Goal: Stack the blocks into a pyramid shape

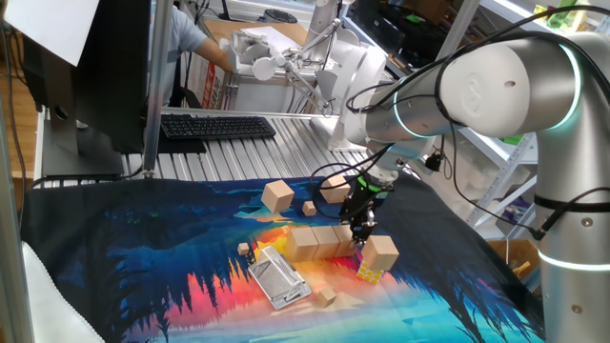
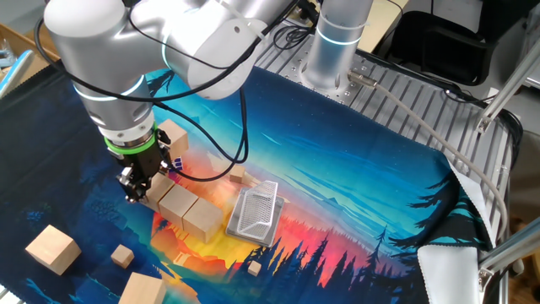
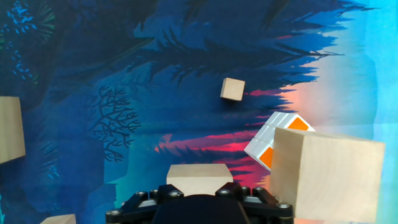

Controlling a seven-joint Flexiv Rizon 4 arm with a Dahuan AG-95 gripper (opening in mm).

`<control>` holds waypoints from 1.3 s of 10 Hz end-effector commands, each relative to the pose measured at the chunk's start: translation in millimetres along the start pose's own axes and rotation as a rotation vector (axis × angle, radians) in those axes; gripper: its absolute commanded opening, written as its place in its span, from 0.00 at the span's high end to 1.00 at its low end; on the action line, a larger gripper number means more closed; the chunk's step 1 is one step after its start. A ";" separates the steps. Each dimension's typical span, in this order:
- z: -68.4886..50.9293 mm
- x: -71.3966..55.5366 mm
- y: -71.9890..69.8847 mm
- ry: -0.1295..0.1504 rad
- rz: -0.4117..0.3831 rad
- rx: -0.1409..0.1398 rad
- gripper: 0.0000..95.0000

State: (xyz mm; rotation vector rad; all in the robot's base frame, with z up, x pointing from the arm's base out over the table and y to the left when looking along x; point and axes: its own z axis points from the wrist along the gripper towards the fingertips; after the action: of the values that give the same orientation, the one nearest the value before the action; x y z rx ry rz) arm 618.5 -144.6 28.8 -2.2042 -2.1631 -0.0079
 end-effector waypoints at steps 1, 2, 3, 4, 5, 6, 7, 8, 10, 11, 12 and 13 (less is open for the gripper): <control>0.5 0.3 0.5 -0.001 -0.002 -0.001 1.00; 0.5 0.4 0.5 -0.002 -0.002 -0.001 1.00; 0.5 0.4 0.4 -0.003 -0.002 -0.002 1.00; 0.5 0.4 0.4 -0.005 -0.002 -0.002 1.00; 0.5 0.4 0.4 -0.006 -0.002 -0.004 1.00; 0.4 0.5 0.4 -0.008 0.000 -0.006 1.00; 0.4 0.6 0.5 -0.012 -0.001 -0.009 1.00; 0.3 0.6 0.5 -0.013 -0.005 -0.009 1.00; 0.5 0.7 0.6 -0.017 -0.007 -0.010 1.00; 0.7 0.6 0.7 -0.018 -0.007 -0.009 1.00; 1.2 0.3 1.2 -0.019 -0.007 -0.009 1.00; 1.3 0.3 1.3 -0.019 -0.010 -0.009 1.00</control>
State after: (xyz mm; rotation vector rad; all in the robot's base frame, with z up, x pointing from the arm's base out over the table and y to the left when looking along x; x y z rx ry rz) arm 619.6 -144.2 28.0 -2.2098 -2.1864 0.0037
